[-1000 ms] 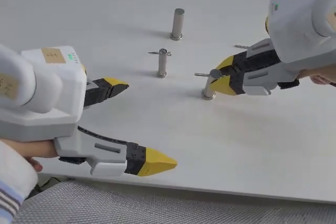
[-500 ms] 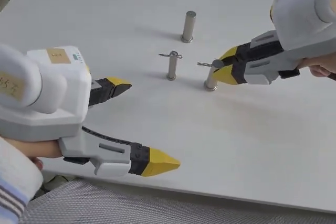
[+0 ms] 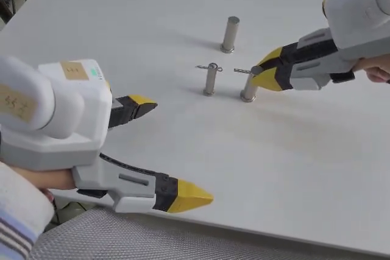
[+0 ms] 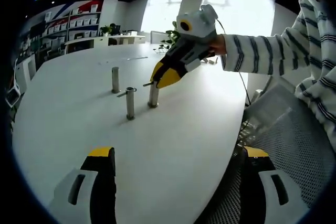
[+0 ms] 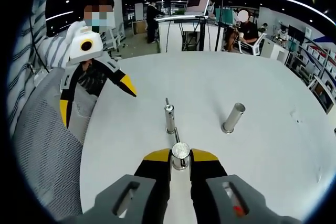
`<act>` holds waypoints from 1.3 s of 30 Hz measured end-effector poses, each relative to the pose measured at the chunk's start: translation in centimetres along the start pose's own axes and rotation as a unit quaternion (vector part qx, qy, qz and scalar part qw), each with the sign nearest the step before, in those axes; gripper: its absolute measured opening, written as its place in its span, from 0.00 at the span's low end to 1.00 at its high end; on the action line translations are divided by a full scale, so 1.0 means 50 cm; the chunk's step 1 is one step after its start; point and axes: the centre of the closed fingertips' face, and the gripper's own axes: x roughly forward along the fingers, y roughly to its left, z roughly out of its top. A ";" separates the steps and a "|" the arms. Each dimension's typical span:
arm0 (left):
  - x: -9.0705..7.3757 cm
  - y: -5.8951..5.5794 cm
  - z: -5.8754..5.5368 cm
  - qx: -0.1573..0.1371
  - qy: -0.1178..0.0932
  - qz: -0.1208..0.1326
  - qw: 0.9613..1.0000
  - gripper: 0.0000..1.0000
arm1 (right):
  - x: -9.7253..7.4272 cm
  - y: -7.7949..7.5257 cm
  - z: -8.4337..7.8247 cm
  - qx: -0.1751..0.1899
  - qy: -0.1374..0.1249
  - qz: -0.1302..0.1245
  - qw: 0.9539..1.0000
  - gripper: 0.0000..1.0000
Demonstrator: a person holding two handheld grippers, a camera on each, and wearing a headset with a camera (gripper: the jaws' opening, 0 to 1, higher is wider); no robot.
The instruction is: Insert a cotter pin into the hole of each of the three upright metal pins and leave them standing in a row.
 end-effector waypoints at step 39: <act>-0.003 0.006 0.014 0.007 0.013 0.006 1.000 0.94 | -0.079 0.023 0.049 0.042 -0.066 -0.012 0.997 0.45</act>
